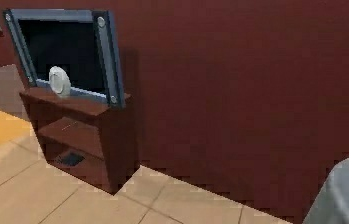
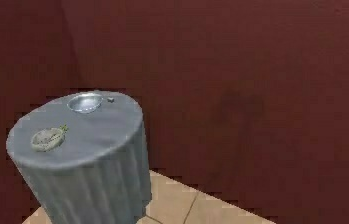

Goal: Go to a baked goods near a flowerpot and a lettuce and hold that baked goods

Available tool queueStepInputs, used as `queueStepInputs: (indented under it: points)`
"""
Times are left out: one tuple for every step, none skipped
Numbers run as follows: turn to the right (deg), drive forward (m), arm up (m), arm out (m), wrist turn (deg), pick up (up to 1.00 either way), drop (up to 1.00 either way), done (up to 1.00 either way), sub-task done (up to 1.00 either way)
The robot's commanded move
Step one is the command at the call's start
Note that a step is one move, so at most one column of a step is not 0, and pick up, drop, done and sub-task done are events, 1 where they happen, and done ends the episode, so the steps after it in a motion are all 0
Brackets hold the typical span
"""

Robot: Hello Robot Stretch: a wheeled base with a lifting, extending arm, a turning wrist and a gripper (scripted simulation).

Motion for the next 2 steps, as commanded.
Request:
queueStepInputs:
  points:
    - [0.0,0.3,0.0,0.0,0.0,0.0,0.0,0.0,0.0]
    - [-45.0,0.0,0.0,0.0,0.0,0.0,0.0,0.0,0.0]
